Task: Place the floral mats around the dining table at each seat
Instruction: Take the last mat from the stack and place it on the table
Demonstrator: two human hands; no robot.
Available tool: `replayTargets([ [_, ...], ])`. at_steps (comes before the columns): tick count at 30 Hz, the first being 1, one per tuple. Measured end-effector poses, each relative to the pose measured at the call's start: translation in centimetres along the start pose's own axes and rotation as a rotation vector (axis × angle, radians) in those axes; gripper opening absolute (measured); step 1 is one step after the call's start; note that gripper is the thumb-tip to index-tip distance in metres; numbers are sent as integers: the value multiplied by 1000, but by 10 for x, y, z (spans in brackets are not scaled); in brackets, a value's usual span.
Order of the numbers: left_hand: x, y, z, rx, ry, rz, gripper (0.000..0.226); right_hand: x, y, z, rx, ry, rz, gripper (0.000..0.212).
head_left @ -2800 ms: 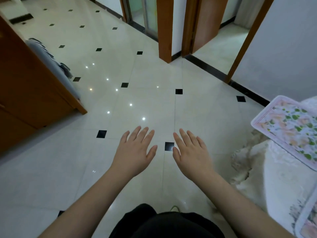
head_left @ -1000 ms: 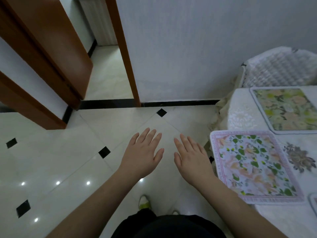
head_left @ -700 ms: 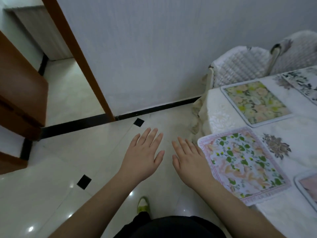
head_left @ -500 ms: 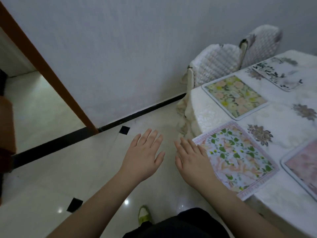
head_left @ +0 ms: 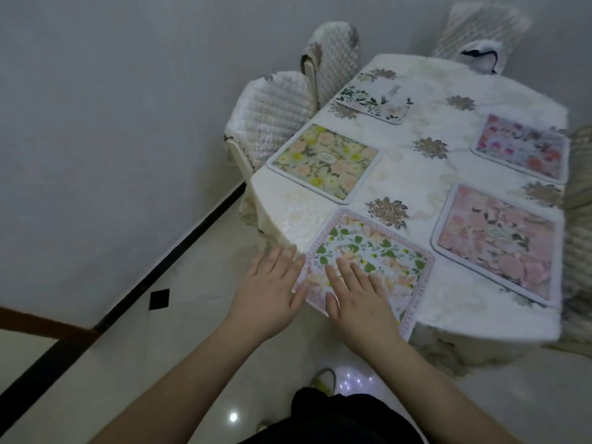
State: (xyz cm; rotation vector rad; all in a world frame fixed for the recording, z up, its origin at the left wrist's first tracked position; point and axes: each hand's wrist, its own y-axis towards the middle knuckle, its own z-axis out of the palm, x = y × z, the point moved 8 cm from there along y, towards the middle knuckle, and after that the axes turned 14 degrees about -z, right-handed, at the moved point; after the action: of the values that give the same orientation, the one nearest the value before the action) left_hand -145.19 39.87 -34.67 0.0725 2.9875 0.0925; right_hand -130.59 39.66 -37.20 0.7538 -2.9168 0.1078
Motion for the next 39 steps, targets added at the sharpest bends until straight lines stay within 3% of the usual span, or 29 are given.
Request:
replayTargets([
  [10,-52,73,47,151,81,124,60,-84,1,1,-39,100,166,61],
  [16,-79,90,88,285,113,239,62,-123,-7,28,58,184,254,74],
  [20,-90,107,109,322,117,307,59,-142,-12,45,68,197,377,69],
  [27,-89,137,153,485,99,440,73,-167,-7,79,126,256,529,71],
  [32,-82,151,176,584,149,423,90,-181,-12,93,160,261,616,64],
  [39,-62,161,188,563,175,440,78,-186,-29,104,201,298,718,68],
])
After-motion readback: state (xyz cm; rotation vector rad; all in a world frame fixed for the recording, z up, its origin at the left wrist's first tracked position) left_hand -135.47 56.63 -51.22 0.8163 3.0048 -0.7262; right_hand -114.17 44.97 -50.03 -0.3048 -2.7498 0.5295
